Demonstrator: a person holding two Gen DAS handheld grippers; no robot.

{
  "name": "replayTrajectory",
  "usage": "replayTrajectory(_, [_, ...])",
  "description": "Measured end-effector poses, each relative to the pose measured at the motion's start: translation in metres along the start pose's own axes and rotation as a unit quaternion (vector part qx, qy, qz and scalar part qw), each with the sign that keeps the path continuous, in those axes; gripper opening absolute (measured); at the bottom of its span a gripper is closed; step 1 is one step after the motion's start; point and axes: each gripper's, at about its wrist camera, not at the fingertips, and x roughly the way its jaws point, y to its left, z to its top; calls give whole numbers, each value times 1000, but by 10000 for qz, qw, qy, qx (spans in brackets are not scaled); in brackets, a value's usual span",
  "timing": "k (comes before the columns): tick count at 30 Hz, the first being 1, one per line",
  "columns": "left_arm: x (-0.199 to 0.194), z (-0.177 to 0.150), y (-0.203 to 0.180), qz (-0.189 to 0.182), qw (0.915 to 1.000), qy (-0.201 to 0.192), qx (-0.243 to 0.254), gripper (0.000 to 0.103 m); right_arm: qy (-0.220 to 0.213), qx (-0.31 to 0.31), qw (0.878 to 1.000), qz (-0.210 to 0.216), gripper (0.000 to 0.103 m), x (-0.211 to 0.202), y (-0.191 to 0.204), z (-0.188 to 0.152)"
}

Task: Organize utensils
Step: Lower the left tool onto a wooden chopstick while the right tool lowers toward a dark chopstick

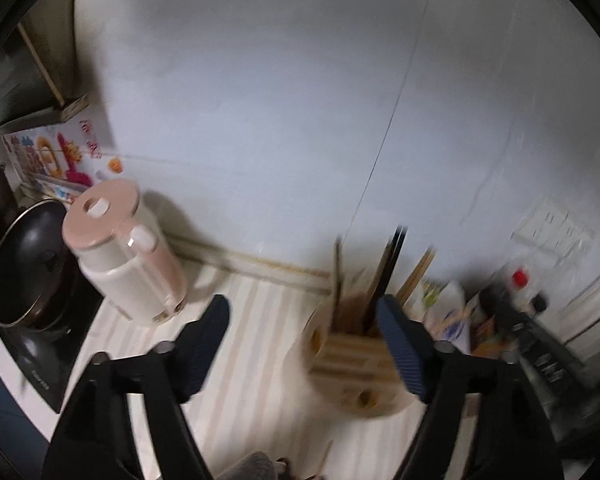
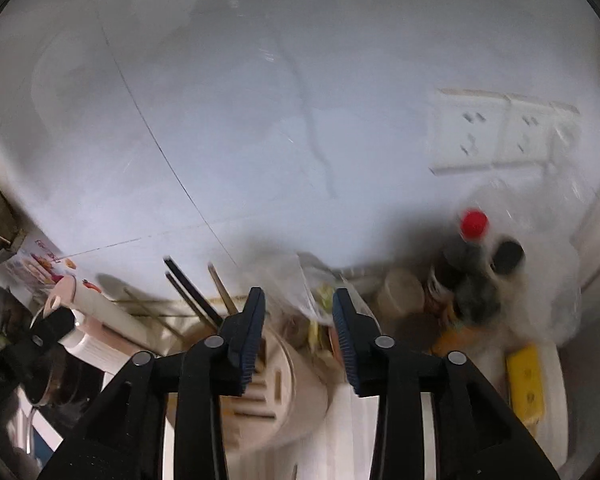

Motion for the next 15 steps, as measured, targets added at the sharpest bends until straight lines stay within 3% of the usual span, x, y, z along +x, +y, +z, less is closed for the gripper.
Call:
replayTrajectory(4, [10, -36, 5, 220, 9992, 116, 298, 103, 150, 123, 9996, -226, 50, -8, -21, -32])
replayTrajectory(11, [42, -89, 12, 462, 9949, 709, 548, 103, 653, 262, 9956, -622, 51, -2, -61, -78])
replayTrajectory(15, [56, -114, 11, 351, 9926, 994, 609, 103, 941, 324, 9921, -766, 51, 5, -78, -102])
